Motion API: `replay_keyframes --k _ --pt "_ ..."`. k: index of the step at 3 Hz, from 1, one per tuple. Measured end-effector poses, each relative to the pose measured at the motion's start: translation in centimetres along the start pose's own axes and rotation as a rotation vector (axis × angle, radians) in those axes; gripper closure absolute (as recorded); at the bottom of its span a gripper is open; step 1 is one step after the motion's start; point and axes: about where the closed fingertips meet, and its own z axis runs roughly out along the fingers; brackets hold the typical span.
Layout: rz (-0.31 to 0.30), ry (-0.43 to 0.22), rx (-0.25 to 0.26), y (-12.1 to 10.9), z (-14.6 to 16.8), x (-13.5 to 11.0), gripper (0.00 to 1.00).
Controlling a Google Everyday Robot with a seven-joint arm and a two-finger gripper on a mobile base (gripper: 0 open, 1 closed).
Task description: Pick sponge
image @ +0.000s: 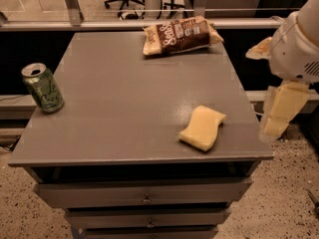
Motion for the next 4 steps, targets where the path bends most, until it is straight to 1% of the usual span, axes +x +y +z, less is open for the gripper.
replay_keyframes --k 1,2,3,4 --pt "-0.217 -0.068 -0.037 1.2 3.8 -2.8 0.00" --pt "-0.352 -0.093 -0.056 1.6 5.9 -4.2 0.00" --pt "-0.441 -0.089 -0.066 1.8 7.8 -4.9 0.00" --pt "-0.481 -0.074 -0.090 1.7 10.1 -5.0 0.00"
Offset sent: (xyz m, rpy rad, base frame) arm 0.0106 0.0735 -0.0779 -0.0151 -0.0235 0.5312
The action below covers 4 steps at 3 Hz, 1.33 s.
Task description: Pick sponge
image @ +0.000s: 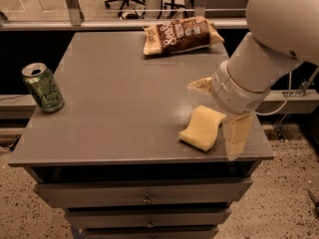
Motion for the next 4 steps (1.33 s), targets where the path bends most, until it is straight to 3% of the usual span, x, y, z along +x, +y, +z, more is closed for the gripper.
replay_keyframes --k 1,2,4 --pt "-0.010 0.014 -0.049 -0.2 2.8 0.9 0.04" --pt "-0.005 0.019 -0.073 -0.5 4.0 1.4 0.34" --pt "0.018 0.015 -0.064 -1.6 3.7 1.4 0.80"
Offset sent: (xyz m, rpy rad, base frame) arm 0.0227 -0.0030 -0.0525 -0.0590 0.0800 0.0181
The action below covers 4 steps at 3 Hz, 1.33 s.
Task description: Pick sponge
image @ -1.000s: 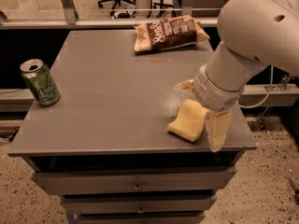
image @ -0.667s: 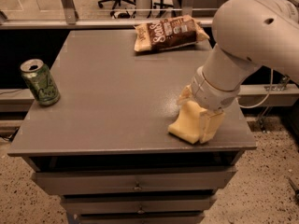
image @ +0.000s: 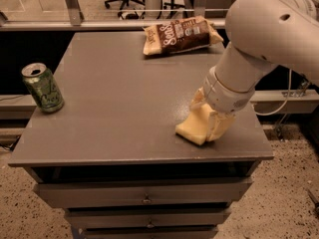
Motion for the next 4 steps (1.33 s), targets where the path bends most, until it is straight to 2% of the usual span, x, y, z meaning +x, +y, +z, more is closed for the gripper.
replay_keyframes --k 1,2,3,4 --pt "0.026 -0.041 0.049 -1.4 -2.3 -0.6 1.00" --pt "0.091 -0.122 0.110 -3.3 -5.1 -0.7 1.00" --pt "0.183 -0.266 0.166 -5.1 -7.9 -0.8 1.00" --pt "0.180 -0.293 0.176 -5.5 -8.5 -1.6 1.00"
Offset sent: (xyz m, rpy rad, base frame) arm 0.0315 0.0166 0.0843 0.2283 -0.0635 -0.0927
